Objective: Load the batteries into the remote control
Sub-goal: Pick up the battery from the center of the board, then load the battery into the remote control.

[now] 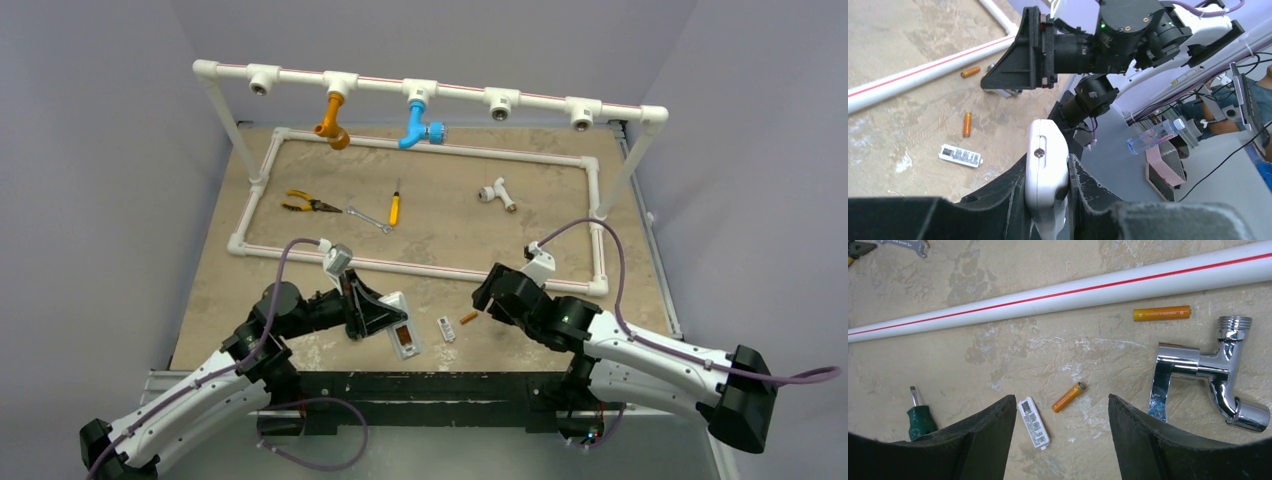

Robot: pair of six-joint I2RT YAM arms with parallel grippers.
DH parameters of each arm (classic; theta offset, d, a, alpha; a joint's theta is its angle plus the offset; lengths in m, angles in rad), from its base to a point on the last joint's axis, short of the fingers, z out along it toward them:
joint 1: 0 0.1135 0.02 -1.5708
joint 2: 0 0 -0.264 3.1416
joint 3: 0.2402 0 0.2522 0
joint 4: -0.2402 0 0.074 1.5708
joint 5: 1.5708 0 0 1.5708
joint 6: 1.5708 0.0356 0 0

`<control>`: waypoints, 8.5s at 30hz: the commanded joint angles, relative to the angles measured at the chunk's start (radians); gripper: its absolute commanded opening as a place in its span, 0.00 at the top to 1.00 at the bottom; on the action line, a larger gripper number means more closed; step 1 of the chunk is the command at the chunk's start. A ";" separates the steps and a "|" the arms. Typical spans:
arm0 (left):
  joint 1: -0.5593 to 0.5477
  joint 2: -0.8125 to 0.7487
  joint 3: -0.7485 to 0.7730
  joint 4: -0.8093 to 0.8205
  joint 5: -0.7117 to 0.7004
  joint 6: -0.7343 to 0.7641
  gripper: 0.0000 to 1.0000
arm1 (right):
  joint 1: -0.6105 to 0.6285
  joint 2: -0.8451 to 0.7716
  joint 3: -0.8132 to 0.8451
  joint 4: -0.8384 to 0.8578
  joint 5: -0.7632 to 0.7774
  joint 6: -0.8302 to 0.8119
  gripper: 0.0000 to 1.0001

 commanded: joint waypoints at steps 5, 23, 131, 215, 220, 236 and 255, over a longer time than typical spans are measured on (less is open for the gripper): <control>-0.003 -0.075 0.057 -0.048 -0.022 0.134 1.00 | -0.001 0.002 0.050 -0.054 0.048 0.148 0.34; -0.002 -0.081 0.030 0.001 0.020 0.125 1.00 | 0.005 0.160 0.049 -0.049 -0.027 0.437 0.32; -0.002 -0.156 -0.069 0.126 0.075 0.130 1.00 | 0.016 0.616 0.285 -0.263 -0.160 0.385 0.93; -0.001 0.118 -0.151 0.448 -0.107 -0.161 1.00 | 0.099 0.027 0.377 -0.053 -0.424 -0.689 1.00; -0.001 0.237 -0.173 0.605 -0.139 -0.261 1.00 | 0.099 0.059 0.477 -0.113 -0.489 -0.754 1.00; -0.001 0.361 -0.150 0.679 -0.201 -0.329 1.00 | 0.100 0.083 0.510 -0.087 -0.540 -0.713 1.00; -0.002 0.397 -0.173 0.745 -0.253 -0.363 1.00 | 0.105 0.240 0.564 -0.158 -0.637 -0.621 1.00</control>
